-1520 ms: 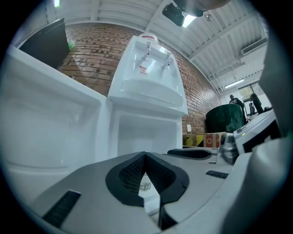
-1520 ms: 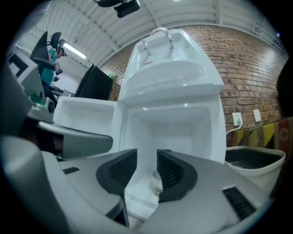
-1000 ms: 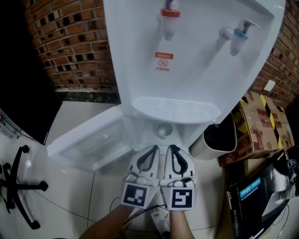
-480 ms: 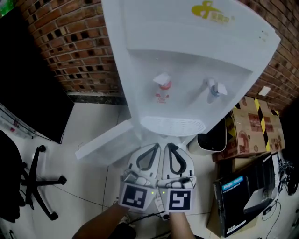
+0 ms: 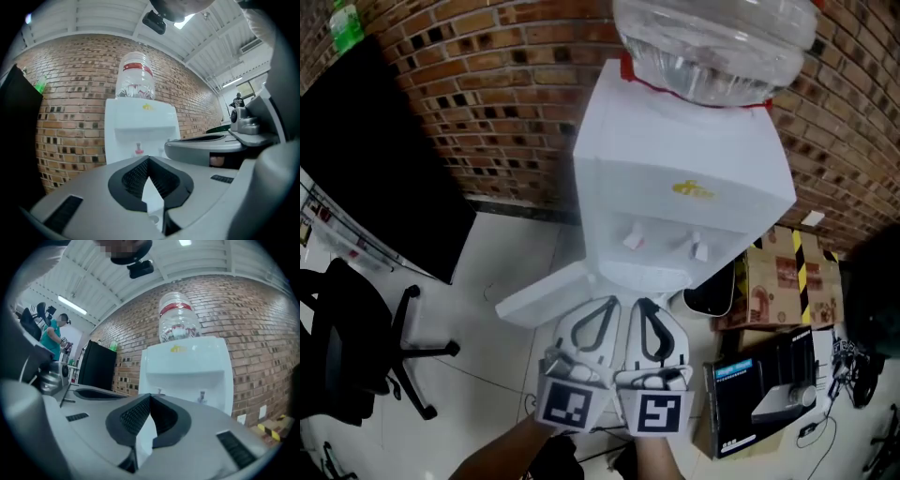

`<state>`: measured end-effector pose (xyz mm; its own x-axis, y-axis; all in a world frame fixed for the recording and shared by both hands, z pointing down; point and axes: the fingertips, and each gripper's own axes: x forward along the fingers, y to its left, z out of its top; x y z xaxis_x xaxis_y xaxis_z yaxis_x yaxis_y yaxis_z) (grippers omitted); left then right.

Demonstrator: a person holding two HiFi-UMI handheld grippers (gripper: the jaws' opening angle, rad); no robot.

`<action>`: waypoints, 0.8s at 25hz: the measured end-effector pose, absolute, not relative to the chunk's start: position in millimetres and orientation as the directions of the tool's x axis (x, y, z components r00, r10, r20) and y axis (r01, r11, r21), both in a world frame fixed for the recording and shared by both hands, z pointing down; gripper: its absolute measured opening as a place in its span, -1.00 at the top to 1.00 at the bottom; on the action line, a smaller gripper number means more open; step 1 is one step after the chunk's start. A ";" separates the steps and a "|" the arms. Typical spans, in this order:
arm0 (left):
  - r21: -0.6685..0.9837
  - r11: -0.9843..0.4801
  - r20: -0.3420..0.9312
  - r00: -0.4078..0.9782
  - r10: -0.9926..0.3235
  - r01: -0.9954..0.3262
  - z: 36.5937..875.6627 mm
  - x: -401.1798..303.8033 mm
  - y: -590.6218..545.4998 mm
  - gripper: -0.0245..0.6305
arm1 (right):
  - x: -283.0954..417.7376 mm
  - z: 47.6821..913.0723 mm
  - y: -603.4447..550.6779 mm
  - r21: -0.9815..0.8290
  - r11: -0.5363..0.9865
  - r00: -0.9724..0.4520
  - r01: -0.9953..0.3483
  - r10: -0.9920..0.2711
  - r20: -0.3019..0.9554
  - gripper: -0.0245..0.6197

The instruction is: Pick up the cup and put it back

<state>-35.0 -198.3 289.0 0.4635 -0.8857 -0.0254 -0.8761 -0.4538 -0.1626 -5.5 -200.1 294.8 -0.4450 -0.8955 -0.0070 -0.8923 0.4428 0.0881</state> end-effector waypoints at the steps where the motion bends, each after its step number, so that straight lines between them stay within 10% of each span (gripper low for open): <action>1: -0.170 -0.454 -0.016 0.463 -0.886 -0.875 274.7 -35.8 -194.1 0.93 | -7.5 279.9 -196.9 0.101 0.450 -0.452 -0.888 -0.892 0.003 0.91; 20: -0.099 -0.360 -0.168 0.372 -0.913 -0.928 -12.5 6.8 -96.8 0.93 | 31.3 3.1 -103.0 0.043 0.570 -0.571 -0.820 -0.821 -0.003 0.90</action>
<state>6.8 -96.8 -12.5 0.3724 -0.9127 -0.1684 -0.9276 -0.3602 -0.0991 31.3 -103.0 3.1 -0.5710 -0.8209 -0.0027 -0.8202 0.5704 0.0432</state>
